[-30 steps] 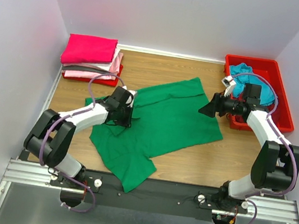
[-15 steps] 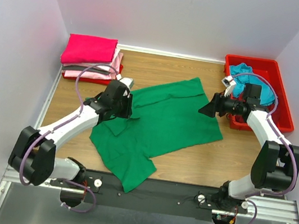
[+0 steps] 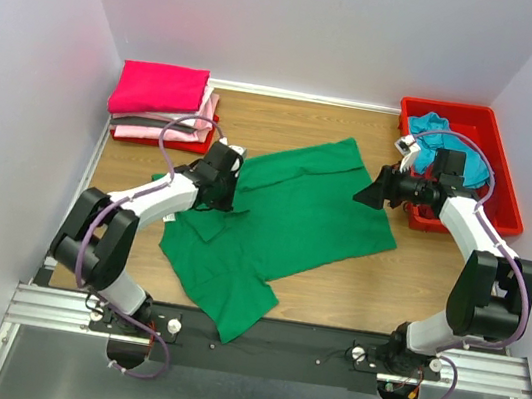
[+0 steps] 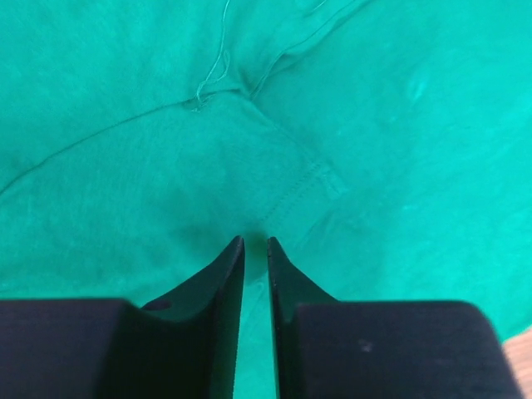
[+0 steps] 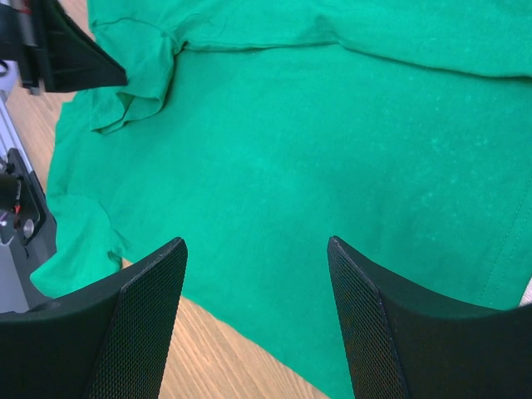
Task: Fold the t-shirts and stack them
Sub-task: Fold the tshirt
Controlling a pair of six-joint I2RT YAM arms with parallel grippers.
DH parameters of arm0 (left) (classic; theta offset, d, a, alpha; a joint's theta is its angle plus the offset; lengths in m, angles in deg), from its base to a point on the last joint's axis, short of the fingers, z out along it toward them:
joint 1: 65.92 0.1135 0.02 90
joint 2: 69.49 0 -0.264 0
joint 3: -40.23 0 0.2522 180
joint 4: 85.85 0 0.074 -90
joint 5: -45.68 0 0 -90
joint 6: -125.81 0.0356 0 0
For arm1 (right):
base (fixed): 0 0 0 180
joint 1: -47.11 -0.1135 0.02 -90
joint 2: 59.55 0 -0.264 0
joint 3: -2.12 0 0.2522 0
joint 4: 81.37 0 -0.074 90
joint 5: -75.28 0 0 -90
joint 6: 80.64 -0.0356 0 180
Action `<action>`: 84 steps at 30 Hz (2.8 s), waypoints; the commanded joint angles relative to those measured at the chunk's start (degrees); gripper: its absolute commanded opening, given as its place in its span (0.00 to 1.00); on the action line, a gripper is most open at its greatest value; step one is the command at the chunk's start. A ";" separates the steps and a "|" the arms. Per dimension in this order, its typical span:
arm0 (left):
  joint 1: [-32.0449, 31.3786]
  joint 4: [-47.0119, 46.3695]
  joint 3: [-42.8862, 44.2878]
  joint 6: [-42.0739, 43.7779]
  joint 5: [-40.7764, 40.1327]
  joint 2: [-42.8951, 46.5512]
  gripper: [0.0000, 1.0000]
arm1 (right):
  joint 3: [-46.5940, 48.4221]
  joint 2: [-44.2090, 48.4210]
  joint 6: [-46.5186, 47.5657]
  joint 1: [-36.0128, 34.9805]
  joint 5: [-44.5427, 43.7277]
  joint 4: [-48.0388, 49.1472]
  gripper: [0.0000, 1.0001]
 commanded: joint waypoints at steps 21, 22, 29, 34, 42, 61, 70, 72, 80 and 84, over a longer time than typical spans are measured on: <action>2.13 -5.95 -2.39 -4.11 -6.33 18.03 0.63 | -0.51 0.00 4.37 0.46 -1.93 -2.49 0.76; 3.27 -6.30 -3.35 -4.99 -6.43 20.49 0.72 | -0.51 0.00 4.64 0.46 -2.29 -2.75 0.76; 18.48 -8.15 -13.63 -8.52 -2.65 38.42 0.87 | -0.42 -0.17 6.04 0.46 -4.31 -3.11 0.76; 20.33 -7.36 -14.43 -8.60 -1.77 39.06 0.87 | -0.42 -1.05 6.66 0.46 -6.25 -3.02 0.75; 20.59 -10.95 -18.65 -15.10 -1.51 37.03 0.87 | -0.25 -2.28 7.19 0.46 -7.92 -3.02 0.75; 1.82 -14.40 -22.44 -17.04 29.18 37.74 0.81 | -4.20 2.64 36.27 -8.94 4.56 -16.38 0.93; -40.02 9.67 -11.98 -23.79 7.32 32.12 0.74 | -7.28 9.41 45.42 -6.92 0.17 -16.47 1.00; -46.00 16.70 -9.70 -26.78 4.57 28.26 0.70 | -6.23 9.15 43.41 -6.66 -0.09 -16.64 1.00; -63.24 31.66 0.24 -33.74 -2.55 3.24 0.53 | -5.08 8.00 40.94 -6.39 0.17 -16.91 1.00; -63.96 34.65 2.26 -33.74 -6.07 -1.98 0.47 | -4.55 6.95 39.97 -6.30 0.34 -16.99 1.00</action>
